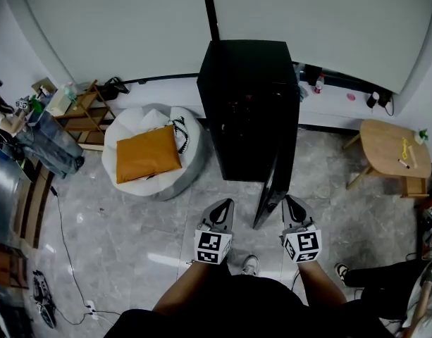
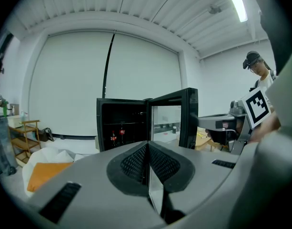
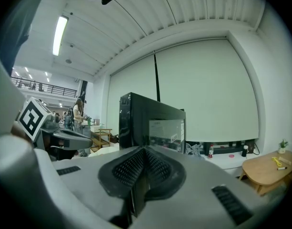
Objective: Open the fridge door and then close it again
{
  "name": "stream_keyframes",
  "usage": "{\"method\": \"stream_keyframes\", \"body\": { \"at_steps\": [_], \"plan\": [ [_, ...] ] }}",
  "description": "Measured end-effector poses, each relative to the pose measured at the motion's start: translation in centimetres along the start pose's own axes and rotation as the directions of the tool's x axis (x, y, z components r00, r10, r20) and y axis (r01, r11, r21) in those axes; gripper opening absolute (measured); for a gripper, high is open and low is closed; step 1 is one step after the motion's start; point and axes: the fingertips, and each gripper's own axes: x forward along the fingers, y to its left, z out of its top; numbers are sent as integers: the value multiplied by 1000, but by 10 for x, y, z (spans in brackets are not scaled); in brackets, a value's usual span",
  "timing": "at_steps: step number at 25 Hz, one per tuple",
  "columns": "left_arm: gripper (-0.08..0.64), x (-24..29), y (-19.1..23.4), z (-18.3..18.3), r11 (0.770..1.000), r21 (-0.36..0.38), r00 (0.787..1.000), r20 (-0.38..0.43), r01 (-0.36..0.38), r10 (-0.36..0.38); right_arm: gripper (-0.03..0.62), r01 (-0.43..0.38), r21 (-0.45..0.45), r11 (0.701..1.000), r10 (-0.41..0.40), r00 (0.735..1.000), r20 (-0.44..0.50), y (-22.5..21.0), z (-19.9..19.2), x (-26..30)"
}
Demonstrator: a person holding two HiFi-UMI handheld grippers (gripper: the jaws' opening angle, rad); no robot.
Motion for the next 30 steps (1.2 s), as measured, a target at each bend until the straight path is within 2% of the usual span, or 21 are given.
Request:
{"method": "stream_keyframes", "body": {
  "at_steps": [13,22,30],
  "plan": [
    [23,-7,25,-6,999,-29,999,-6,-41,41,15,-48,10,999,48,999,-7,21,-2,20],
    [23,-8,57,-8,996,-43,996,-10,-83,83,15,-85,7,996,85,996,-11,39,0,47],
    [23,-6,77,-11,993,-56,994,-21,-107,106,15,-147,-1,989,147,989,-13,55,3,71]
  ]
}}
